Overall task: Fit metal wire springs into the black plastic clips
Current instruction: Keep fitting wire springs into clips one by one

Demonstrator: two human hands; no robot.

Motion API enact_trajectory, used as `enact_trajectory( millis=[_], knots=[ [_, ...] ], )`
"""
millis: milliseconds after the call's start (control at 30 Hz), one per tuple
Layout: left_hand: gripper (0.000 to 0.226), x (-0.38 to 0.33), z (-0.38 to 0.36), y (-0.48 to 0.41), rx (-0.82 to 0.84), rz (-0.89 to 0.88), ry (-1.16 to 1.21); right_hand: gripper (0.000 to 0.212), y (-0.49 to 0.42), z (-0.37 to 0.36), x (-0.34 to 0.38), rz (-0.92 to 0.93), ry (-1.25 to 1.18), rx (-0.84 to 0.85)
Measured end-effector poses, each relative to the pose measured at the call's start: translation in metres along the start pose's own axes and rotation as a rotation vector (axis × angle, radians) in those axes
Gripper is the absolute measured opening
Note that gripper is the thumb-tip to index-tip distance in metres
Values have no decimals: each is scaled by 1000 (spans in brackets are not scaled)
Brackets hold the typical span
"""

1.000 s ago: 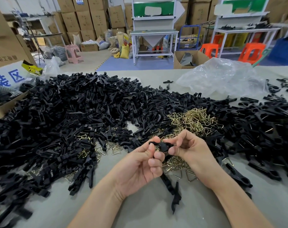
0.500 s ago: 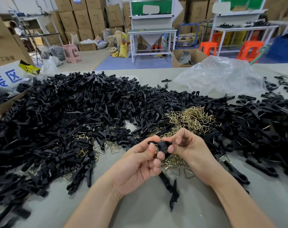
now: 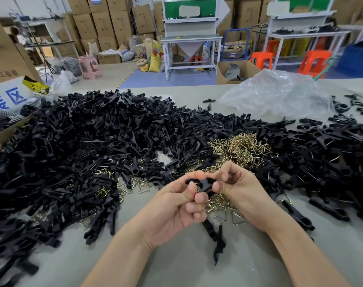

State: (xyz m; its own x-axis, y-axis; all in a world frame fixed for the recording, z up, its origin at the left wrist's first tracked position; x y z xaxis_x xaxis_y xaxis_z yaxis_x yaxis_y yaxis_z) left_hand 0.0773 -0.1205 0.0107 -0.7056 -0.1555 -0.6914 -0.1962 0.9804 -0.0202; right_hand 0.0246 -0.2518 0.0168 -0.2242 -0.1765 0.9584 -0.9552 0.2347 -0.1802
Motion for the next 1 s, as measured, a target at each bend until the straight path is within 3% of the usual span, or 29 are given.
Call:
enact_trajectory(
  millis=[300,667,833,1000],
  knots=[
    [18,1,-1,1,-61,22,59,29,0,0,-2,-16,46,1],
    [28,6,3,0,-166,48,144,35,2,2,-3,-29,116,-33],
    [33,8,4,0,-196,58,175,22,2,2,-2,-20,125,-27],
    [29,8,5,0,-211,60,194,24,3,2,-2,-36,153,-35]
  ],
)
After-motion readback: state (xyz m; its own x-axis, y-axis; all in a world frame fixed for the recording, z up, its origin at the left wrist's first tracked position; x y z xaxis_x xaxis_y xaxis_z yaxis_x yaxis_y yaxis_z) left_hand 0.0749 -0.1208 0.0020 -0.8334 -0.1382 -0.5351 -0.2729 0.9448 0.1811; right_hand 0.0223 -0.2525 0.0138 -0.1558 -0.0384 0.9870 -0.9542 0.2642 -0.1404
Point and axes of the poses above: each hand's wrist, its own y-axis away from the middle knuckle, its own z-axis out of the back of the hand, x = y × z, the point moved 6 cm from there along -y, towards the middle knuckle, and after that the axes turned 6 degrees about x, right-handed, at the moved point
